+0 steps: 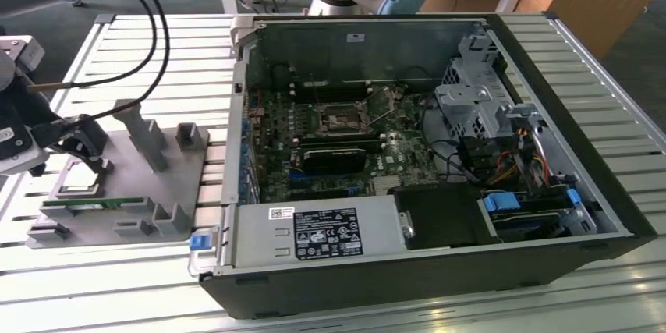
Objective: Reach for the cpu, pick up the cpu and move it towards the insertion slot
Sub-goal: 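Pick up the cpu and move it towards the insertion slot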
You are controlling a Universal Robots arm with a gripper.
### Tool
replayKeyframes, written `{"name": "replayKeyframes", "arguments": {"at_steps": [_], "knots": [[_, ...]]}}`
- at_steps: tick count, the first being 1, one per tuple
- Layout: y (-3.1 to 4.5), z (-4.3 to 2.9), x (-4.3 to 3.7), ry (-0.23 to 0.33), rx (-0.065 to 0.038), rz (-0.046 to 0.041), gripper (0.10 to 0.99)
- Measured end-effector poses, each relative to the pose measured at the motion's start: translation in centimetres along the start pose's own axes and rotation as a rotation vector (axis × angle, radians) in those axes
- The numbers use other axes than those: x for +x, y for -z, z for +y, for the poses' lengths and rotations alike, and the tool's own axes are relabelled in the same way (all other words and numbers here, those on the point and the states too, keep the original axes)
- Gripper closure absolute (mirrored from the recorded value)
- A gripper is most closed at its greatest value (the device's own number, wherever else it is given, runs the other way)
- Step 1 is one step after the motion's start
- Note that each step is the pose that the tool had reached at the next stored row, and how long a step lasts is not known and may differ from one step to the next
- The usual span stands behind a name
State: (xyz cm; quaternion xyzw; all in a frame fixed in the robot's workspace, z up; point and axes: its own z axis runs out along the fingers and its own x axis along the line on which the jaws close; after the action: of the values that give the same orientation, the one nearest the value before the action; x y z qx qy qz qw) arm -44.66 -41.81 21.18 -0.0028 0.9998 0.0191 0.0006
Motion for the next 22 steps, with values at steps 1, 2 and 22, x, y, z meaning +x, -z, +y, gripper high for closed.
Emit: {"name": "replayKeyframes", "arguments": {"at_steps": [1, 2, 22], "knots": [[-0.15, 0.03, 0.05, 0.0, 0.0, 0.0001, 0.263], [-0.3, 0.1, 0.09, 0.0, 0.0, 0.0001, 0.263], [-2.55, 0.69, 0.19, -0.002, 0.0, 0.0018, 0.361]]}}
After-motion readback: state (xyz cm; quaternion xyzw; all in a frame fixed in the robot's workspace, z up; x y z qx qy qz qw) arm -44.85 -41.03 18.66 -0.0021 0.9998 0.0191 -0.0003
